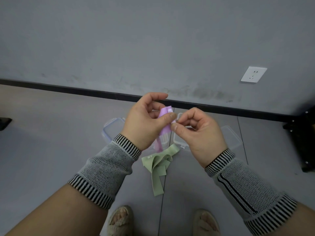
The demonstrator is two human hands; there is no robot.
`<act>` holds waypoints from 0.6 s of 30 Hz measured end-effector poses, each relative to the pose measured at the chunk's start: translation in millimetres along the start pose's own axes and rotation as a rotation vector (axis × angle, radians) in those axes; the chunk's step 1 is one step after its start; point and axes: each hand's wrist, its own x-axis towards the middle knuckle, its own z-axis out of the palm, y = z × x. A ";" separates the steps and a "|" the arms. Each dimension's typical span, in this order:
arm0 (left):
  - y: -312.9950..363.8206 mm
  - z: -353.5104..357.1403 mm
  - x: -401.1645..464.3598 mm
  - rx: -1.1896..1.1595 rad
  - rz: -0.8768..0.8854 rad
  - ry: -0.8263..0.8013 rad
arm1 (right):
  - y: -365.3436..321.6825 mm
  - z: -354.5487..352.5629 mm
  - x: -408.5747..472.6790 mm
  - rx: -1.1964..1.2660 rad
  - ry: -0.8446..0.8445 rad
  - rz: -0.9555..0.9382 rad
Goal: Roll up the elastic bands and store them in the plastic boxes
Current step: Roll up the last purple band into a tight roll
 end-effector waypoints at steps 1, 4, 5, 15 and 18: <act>0.7 -1.4 0.6 -0.016 -0.020 -0.012 | -0.6 -0.8 0.4 -0.010 -0.021 -0.004; 2.0 -6.7 2.2 -0.058 -0.078 -0.059 | 0.0 -10.0 2.8 -0.177 -0.184 -0.058; 2.2 -8.7 2.7 -0.059 -0.088 -0.078 | 0.7 -13.8 3.8 -0.269 -0.251 -0.096; 8.6 -11.5 -2.6 -0.014 -0.109 -0.182 | 4.9 -22.9 6.8 -0.590 -0.272 -0.326; 10.3 -9.2 -4.6 -0.045 -0.126 -0.177 | 4.4 -21.9 6.9 -0.575 -0.264 -0.339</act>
